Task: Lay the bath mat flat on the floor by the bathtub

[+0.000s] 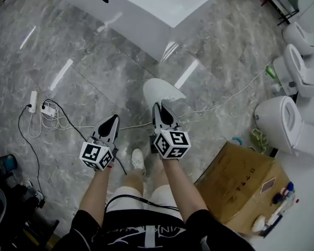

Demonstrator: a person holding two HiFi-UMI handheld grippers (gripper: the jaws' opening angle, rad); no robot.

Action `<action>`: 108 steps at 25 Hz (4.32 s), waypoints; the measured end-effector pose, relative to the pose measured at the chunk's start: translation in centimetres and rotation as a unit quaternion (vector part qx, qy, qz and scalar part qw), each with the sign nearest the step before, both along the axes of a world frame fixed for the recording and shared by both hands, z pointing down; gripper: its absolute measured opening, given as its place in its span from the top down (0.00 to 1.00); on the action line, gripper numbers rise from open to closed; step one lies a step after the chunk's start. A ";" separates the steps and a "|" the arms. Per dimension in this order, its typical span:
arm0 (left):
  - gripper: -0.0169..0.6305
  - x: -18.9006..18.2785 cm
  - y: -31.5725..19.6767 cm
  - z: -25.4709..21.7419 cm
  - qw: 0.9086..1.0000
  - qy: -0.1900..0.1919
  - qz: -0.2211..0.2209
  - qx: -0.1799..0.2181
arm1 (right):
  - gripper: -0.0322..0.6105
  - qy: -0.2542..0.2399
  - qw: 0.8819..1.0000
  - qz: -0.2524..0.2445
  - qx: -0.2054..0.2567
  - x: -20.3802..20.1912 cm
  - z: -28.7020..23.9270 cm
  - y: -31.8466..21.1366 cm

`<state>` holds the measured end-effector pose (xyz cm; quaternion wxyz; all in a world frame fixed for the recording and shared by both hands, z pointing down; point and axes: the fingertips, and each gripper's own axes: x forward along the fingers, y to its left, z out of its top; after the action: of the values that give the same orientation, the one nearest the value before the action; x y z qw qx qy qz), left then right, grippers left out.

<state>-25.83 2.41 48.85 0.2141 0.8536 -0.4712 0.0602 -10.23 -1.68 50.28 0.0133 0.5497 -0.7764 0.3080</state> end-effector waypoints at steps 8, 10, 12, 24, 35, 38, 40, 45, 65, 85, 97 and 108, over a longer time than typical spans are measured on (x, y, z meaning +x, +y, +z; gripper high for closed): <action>0.95 0.3 -6.0 5.5 0.999 -0.030 -0.017 -0.010 | 0.90 -0.086 0.995 0.052 -0.006 -2.3 6.7 -10.5; 0.95 1.4 -8.6 6.4 0.999 -0.030 -0.019 -0.013 | 0.90 -0.066 0.996 0.061 -0.014 -0.5 10.0 -13.1; 0.95 3.1 -11.0 7.6 0.999 -0.025 -0.021 -0.011 | 0.90 -0.022 0.998 0.056 -0.029 2.1 14.7 -15.4; 0.95 11.9 -20.5 16.3 1.000 0.000 0.005 -0.023 | 0.90 0.294 0.940 -0.128 -0.120 17.3 40.3 -22.7; 0.95 17.7 -25.8 19.0 0.999 -0.007 0.012 -0.045 | 0.90 0.365 0.917 -0.148 -0.064 29.5 40.9 -31.3; 0.95 19.4 -26.6 19.0 0.999 -0.007 0.029 -0.045 | 0.89 0.375 0.912 -0.145 -0.075 31.2 41.9 -32.6; 0.95 19.9 -26.8 19.1 0.998 -0.007 0.032 -0.047 | 0.89 0.382 0.907 -0.148 -0.093 31.9 43.1 -32.8; 0.95 20.0 -26.6 20.0 0.998 -0.006 0.027 -0.060 | 0.89 0.392 0.899 -0.156 -0.117 33.2 45.6 -32.9; 0.95 22.4 -24.8 19.3 0.996 0.036 0.031 -0.071 | 0.74 0.412 0.871 -0.009 -0.267 45.8 46.9 -26.4; 0.95 17.2 -16.8 9.0 1.000 -0.001 0.003 -0.007 | 0.91 0.211 0.974 -0.082 -0.018 27.3 19.5 -16.1; 0.95 10.9 -8.7 -7.3 0.998 0.006 0.005 0.059 | 0.91 0.126 0.985 -0.104 0.055 17.3 -4.3 -4.3; 0.95 5.9 -2.2 -16.5 0.995 0.002 -0.032 0.098 | 0.91 0.124 0.984 -0.081 0.102 14.2 -16.1 1.8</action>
<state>-19.96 0.24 32.38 0.1323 0.8549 -0.5016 0.0053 3.93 0.10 34.18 0.0779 0.5174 -0.8381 0.1543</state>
